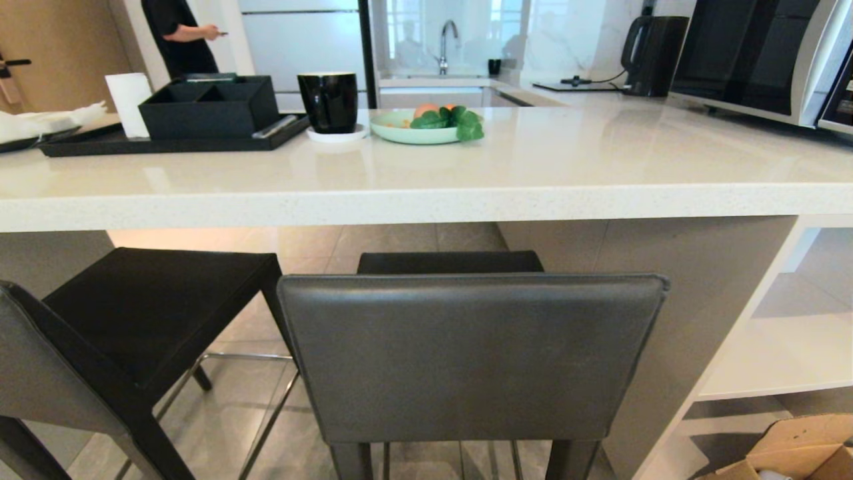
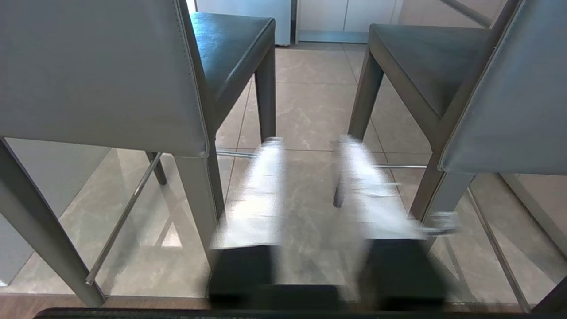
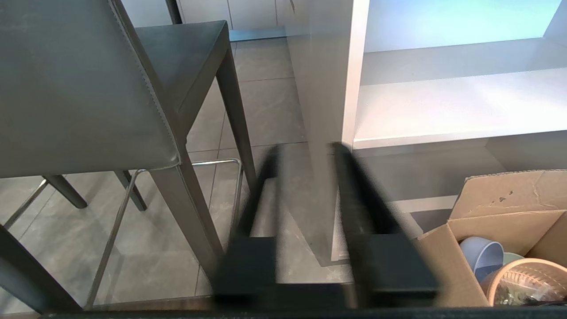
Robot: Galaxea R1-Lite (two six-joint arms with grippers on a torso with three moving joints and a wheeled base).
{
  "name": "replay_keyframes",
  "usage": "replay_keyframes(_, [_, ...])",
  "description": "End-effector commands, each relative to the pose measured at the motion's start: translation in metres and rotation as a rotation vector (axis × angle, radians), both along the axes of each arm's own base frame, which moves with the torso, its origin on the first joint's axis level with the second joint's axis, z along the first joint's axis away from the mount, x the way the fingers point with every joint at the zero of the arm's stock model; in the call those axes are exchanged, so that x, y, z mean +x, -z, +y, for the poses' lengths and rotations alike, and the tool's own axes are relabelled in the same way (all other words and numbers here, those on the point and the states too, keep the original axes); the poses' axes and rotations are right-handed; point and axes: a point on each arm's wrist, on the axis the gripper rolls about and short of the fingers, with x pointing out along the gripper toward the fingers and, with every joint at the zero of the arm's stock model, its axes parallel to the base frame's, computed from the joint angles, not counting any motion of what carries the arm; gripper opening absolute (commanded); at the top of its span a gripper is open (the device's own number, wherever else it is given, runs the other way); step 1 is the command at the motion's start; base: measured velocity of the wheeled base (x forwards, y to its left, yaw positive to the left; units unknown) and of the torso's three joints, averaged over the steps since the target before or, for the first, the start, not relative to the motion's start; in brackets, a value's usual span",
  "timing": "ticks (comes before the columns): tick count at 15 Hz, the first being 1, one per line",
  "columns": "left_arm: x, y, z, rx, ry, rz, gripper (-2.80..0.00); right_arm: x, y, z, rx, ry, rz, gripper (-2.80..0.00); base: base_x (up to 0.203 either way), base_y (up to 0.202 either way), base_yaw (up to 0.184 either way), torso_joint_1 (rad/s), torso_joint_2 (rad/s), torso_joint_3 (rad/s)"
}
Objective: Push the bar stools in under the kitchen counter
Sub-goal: Pull the gray chair out from under the dining table
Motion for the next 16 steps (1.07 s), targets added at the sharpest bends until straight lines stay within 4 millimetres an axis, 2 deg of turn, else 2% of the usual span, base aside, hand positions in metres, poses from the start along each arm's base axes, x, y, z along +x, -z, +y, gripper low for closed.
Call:
replay_keyframes(1, [0.0001, -0.0001, 0.0, -0.001, -0.001, 0.001, 0.0, 0.0001, 0.0004, 0.0, 0.0, 0.0, 0.001, 0.0, 0.0, 0.0, 0.0, 0.0, 0.0, 0.0])
replay_keyframes(16, [0.0001, -0.0001, 0.0, 0.004, -0.002, 0.001, 0.0, 0.0002, 0.0005, 0.0001, -0.021, -0.006, 0.0, 0.0, 0.0, 0.0, 0.0, 0.0, 0.0, 0.0])
